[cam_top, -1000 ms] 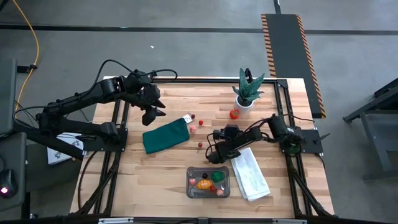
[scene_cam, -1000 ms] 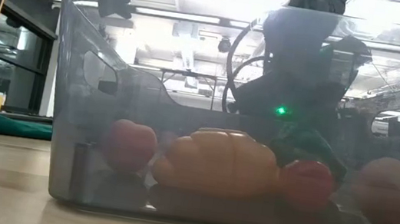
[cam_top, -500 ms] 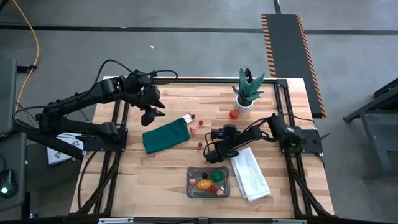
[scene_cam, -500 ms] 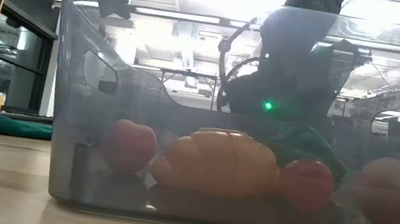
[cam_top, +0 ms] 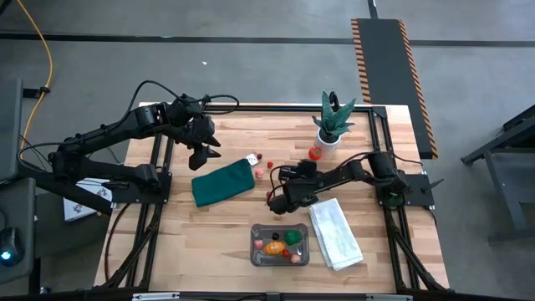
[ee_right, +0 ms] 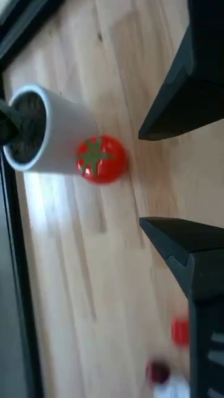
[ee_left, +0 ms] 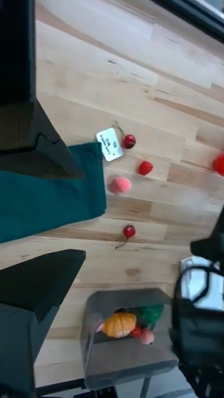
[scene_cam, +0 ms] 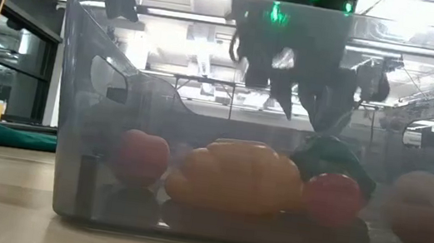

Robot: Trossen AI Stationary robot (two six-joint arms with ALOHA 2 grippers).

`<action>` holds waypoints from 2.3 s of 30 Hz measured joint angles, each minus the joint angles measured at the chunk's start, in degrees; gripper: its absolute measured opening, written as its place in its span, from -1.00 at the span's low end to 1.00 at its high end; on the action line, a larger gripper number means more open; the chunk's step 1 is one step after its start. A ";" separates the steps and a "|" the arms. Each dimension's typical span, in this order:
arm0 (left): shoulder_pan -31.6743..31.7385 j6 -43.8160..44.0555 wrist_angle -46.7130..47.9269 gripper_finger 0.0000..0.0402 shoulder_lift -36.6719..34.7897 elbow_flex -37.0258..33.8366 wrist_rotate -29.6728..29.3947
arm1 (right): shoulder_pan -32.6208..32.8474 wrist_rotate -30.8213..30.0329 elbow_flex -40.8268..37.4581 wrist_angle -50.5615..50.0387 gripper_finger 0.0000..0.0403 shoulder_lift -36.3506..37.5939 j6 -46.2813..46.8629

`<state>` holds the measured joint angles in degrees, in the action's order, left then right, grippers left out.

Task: Pick and placing Produce into tupperware
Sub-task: Put the red tomato into the black bin

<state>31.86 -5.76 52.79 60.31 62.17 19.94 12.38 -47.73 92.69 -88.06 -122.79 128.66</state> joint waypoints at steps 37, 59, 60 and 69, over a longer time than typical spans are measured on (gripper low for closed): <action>-0.01 0.00 2.87 -0.10 -0.01 0.00 -0.07 | -9.88 34.02 2.08 6.01 0.02 14.26 -16.63; 0.00 -1.51 2.56 -0.10 -0.02 0.00 -0.17 | -9.73 36.28 2.07 5.96 0.02 14.26 -17.27; 0.00 -1.51 2.56 -0.10 -0.02 0.00 -0.17 | -9.73 36.39 2.07 6.15 0.02 14.26 -17.87; 0.00 -3.02 2.54 -0.10 -0.02 0.00 -0.17 | -10.37 36.24 2.07 7.37 0.02 14.26 -19.24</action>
<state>31.86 -8.78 55.33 60.29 62.17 19.77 2.01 -11.49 94.76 -80.68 -108.53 109.42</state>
